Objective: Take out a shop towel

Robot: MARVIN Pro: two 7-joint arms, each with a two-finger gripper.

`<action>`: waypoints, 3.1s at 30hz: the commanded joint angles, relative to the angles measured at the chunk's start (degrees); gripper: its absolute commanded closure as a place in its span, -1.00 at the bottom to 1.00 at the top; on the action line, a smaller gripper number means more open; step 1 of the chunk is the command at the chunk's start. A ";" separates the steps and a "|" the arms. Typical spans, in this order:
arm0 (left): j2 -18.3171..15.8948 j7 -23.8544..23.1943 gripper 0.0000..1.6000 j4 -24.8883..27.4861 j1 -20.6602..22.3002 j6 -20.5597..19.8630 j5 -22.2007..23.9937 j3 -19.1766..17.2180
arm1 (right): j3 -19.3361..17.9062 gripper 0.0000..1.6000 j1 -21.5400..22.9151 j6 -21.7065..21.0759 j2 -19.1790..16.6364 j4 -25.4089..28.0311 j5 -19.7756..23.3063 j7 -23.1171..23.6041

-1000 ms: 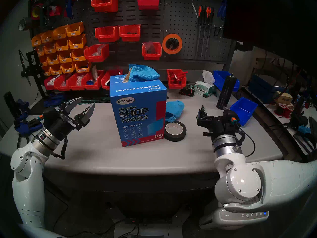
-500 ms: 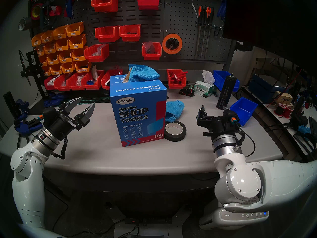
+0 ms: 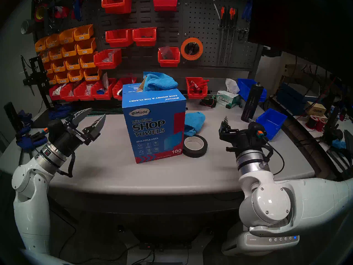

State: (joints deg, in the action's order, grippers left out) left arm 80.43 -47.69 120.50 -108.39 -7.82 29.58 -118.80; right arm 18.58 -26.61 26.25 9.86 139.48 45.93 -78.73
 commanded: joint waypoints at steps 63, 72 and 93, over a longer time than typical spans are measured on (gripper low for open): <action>-0.10 0.03 -1.00 1.59 0.95 0.21 0.28 -0.18 | -0.95 -1.00 0.97 0.14 -0.14 0.52 -1.32 -0.20; -0.10 0.03 -1.00 1.59 0.96 0.21 0.28 -0.18 | -0.95 -1.00 0.97 0.14 -0.14 0.52 -1.32 -0.20; -0.09 0.02 -1.00 1.59 0.96 0.21 0.28 -0.18 | -0.95 -1.00 0.97 0.14 -0.14 0.52 -1.32 -0.20</action>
State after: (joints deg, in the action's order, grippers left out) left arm 80.48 -47.72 120.51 -108.35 -7.83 29.53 -118.83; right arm 18.58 -26.61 26.26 9.85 139.49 45.92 -78.73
